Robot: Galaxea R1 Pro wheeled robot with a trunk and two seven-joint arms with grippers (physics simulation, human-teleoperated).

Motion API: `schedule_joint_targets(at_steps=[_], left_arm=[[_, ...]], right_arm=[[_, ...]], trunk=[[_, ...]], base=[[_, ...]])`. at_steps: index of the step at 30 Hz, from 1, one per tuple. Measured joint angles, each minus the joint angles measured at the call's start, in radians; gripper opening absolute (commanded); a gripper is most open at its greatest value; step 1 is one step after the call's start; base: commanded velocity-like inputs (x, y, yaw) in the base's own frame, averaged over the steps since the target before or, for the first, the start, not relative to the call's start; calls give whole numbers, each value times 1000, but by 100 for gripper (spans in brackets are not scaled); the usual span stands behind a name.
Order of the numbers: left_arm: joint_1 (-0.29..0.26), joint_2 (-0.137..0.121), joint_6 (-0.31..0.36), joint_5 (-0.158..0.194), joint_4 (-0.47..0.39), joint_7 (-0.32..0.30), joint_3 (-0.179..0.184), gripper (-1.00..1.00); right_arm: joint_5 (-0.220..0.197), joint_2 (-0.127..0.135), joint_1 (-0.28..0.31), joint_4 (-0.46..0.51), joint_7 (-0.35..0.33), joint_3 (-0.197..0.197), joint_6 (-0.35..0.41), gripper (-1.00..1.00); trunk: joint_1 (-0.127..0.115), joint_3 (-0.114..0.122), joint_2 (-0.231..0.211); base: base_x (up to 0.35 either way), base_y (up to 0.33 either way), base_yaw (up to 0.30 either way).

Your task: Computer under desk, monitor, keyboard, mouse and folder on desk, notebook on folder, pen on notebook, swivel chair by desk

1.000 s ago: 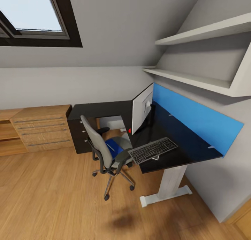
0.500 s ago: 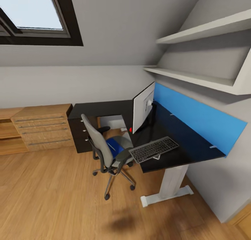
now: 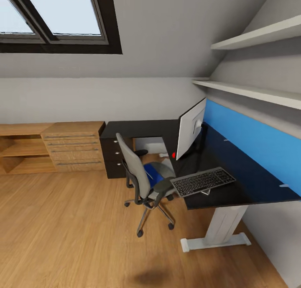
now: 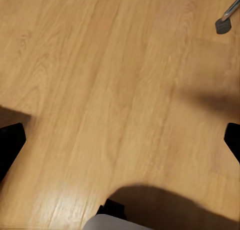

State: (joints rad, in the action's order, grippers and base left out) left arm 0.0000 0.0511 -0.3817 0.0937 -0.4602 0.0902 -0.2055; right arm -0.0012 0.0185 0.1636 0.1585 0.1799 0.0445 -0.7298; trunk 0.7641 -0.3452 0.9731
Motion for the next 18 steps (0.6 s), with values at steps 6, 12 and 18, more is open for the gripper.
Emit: schedule_joint_targets(at_steps=[6, 12, 18], left_arm=[[0, 19, 7, -2, -16, 2, 1, 100], [0, 21, 9, -4, -19, 0, 2, 100], [0, 24, 9, -4, -23, -1, 2, 100]], right_arm=[[15, 2, 0, 0, -8, -102, -2, 100], [15, 2, 0, 1, -8, -115, -2, 100], [14, 4, 0, 2, -6, -115, -2, 100]], trunk=[[23, -19, 42], [46, -38, 84], [69, -56, 126]], base=[[0, 0, 191], [0, 0, 22], [0, 0, 2]])
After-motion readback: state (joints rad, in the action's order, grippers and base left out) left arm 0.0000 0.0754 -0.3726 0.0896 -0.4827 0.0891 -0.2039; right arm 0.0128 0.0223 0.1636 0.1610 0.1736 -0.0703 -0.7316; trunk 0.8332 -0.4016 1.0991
